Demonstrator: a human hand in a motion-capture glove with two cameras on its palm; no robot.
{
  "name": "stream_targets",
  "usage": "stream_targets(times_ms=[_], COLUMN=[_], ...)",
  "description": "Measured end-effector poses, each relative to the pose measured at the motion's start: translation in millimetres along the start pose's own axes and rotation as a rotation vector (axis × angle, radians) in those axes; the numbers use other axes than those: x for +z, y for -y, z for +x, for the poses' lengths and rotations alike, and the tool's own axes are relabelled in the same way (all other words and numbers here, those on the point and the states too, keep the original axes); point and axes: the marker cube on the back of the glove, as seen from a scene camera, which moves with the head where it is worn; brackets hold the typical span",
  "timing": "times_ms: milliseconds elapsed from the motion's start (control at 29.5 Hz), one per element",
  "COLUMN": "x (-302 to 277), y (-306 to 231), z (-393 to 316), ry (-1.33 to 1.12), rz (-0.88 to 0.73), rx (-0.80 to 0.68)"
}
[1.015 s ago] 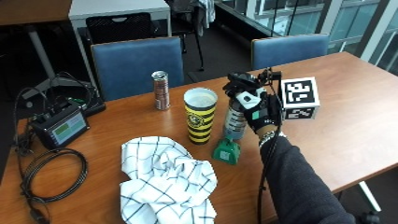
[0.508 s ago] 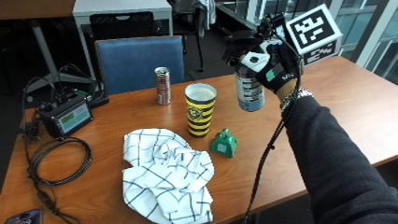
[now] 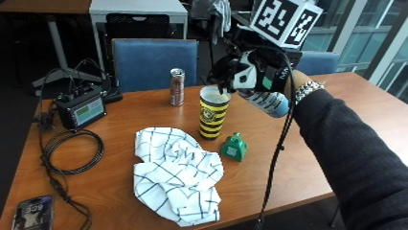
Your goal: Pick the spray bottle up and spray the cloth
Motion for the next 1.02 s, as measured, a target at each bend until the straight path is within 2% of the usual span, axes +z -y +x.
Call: stream_targets(times_ms=[575,1015], x=[104,150], y=[14,1], z=[-57,-54], ry=[-0.421,-0.558], rz=[-0.378,-0.504], rx=[-0.11,-0.128])
